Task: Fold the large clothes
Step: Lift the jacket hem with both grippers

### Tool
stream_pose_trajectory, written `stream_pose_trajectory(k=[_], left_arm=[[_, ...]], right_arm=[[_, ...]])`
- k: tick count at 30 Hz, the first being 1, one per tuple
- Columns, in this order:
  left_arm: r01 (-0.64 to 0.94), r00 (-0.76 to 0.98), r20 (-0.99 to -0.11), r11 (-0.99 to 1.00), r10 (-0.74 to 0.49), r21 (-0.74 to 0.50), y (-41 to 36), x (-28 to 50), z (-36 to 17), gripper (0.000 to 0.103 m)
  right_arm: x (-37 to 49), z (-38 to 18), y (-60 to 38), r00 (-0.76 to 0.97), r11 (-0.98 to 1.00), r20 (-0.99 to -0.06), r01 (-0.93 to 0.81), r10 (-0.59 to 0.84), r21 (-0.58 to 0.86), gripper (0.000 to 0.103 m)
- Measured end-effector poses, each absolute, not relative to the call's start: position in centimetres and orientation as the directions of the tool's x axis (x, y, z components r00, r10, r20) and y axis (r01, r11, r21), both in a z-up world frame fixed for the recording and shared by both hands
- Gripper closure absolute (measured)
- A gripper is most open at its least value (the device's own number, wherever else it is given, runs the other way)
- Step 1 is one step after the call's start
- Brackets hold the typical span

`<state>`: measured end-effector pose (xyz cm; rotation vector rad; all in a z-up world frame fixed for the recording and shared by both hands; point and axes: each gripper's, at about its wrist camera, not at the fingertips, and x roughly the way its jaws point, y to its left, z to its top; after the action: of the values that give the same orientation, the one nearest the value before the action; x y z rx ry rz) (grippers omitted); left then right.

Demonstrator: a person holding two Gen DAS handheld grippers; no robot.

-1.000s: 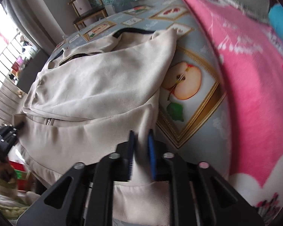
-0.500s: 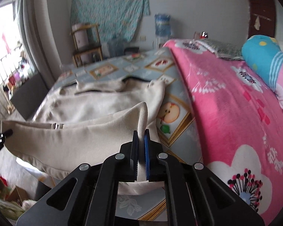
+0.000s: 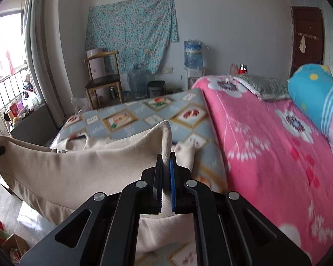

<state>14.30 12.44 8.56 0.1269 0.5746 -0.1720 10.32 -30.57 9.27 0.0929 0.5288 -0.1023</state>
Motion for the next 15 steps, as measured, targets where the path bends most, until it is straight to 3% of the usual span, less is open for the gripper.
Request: stream_pose_trajectory(k=[7, 11, 15], left_arm=[[0.240, 0.821, -0.551, 0.966, -0.148, 0.099, 11.2, 25.5, 10.1, 0.098], [0.254, 0.769, -0.623, 0.962, -0.140, 0.098, 10.4, 33.6, 8.2, 0.098], [0.252, 0.664, -0.742, 0.962, -0.092, 0.106, 9.5, 41.0, 2.3, 0.098]], right_arm=[[20.9, 10.3, -33.2, 0.854, 0.992, -0.519, 0.094, -0.036, 0.085, 0.098], [28.4, 8.4, -34.8, 0.815, 0.989, -0.580, 0.093, -0.010, 0.114, 0.098], [35.0, 2.7, -35.5, 0.717, 0.988, -0.697, 0.112, -0.006, 0.107, 0.098]])
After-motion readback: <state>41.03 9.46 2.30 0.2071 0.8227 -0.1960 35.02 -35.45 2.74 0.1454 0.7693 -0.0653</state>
